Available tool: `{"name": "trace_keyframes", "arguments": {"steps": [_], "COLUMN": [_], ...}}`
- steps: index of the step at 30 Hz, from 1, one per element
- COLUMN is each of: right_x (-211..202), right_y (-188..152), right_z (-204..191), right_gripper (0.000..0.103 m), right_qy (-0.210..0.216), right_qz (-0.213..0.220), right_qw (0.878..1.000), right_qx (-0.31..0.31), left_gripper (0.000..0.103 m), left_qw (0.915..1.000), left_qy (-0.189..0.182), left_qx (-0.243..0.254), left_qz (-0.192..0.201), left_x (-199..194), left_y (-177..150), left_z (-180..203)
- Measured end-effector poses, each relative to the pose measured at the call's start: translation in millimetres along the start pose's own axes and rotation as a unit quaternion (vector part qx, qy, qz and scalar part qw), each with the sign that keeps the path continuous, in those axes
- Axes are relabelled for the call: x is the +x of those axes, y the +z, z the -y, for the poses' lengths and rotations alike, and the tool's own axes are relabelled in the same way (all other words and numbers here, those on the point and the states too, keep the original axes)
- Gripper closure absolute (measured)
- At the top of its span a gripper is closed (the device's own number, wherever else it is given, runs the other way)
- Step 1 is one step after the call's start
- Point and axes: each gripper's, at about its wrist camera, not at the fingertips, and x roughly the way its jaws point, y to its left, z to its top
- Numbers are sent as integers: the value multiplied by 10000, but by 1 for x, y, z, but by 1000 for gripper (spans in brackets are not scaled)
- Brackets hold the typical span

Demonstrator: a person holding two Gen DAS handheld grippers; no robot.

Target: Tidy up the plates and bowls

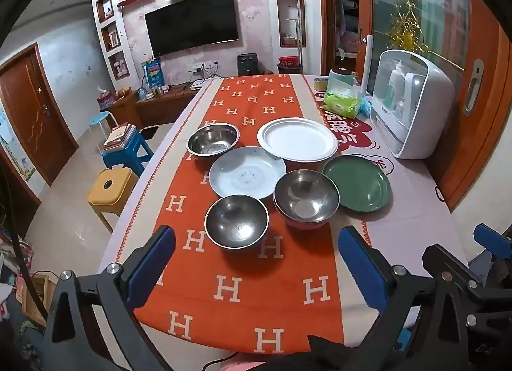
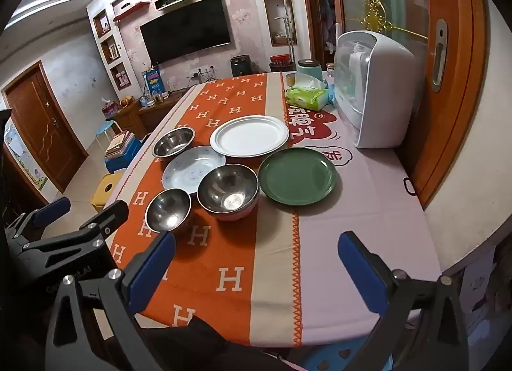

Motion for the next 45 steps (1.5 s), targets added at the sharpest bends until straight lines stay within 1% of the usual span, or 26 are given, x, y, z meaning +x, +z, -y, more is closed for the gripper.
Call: {"name": "trace_keyframes", "arguments": {"steps": [2,3,9,10,14,16,22,27,45], "right_x": [0,1,3,3,4,4,5,5,1], "right_y": [0,1,2,2,3,4,4,5,2], "right_z": [0,1,0,0,1,1,2,2,0], "right_gripper": [1,1,1,1,1,1,1,1,1], "right_qy": [25,-18,-36,-38,-35,-33,-34,-35,-31], "right_qz": [13,-99,-60,-64,-67,-73,-81,-82,-94], "right_qw": [10000,9999,10000,10000,10000,10000,10000,10000,10000], "right_qx": [-8,17,-10,-11,-13,-8,-9,-6,-12], "left_gripper": [2,2,2,2,2,2,2,2,2], "left_qw": [9999,10000,10000,10000,10000,10000,10000,10000,10000], "left_qy": [81,75,34,37,36,37,29,21,29], "left_qx": [58,50,34,35,36,38,43,46,48], "left_qz": [-48,-40,-35,-21,-7,-30,-13,-20,-56], "left_x": [0,1,6,0,-1,10,8,15,15], "left_y": [0,0,0,0,0,6,6,5,7], "left_z": [1,1,5,1,1,7,9,12,13]}}
